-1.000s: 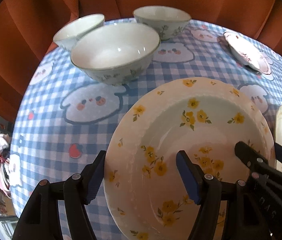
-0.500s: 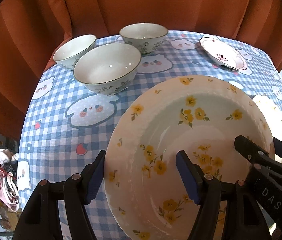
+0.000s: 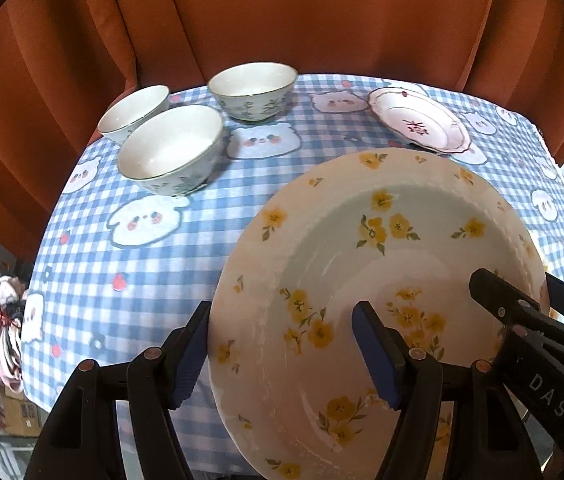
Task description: Organize plates and bowls
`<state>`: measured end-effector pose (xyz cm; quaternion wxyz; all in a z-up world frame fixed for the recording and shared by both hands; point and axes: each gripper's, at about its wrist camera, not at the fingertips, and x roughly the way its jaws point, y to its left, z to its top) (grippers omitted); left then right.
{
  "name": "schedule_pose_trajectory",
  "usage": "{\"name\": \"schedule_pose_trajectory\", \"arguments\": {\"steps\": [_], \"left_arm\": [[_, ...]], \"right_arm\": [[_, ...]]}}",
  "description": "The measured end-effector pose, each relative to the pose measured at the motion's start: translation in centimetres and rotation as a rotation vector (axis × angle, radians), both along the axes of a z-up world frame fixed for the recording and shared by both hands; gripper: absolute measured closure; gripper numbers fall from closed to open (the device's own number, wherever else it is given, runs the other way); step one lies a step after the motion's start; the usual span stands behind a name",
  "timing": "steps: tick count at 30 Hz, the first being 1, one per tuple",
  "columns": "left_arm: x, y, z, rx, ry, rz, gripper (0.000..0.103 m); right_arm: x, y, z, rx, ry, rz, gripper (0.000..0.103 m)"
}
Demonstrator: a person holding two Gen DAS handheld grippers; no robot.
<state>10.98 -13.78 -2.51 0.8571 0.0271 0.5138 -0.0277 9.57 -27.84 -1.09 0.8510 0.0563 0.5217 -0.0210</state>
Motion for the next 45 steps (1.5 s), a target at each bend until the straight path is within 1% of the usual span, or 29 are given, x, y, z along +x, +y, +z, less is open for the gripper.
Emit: {"name": "schedule_pose_trajectory", "arguments": {"steps": [6,12,19,26,32,37,43,45], "left_arm": [[-0.6,-3.9,0.5,-0.012,-0.014,0.027,0.033],[-0.9,-7.3,0.2,-0.027,-0.014,0.041,0.033],[-0.6,-11.8,-1.0,-0.042,0.006,0.026,0.033],[0.1,-15.0,-2.8,-0.05,0.043,0.003,0.033],[0.8,-16.8,-4.5,-0.058,0.098,-0.009,0.033],[1.3,-17.9,-5.3,-0.055,0.117,-0.02,0.033],[1.9,-18.1,-6.0,-0.051,0.137,-0.011,0.031],[1.9,-18.3,-6.1,-0.039,0.131,-0.014,0.031]], "right_arm": [[-0.1,-3.9,0.4,-0.008,-0.009,0.023,0.041],[-0.4,-7.7,0.1,-0.02,-0.01,0.044,0.041],[-0.4,-12.2,-0.9,-0.036,0.005,0.032,0.041],[-0.1,-15.5,-2.3,-0.045,0.029,0.018,0.041],[0.6,-17.8,-4.0,-0.048,0.061,-0.003,0.041],[1.1,-18.8,-4.9,-0.055,0.084,-0.009,0.041],[1.7,-19.5,-5.7,-0.054,0.101,-0.005,0.041],[2.0,-19.6,-5.9,-0.053,0.103,-0.002,0.041]]}}
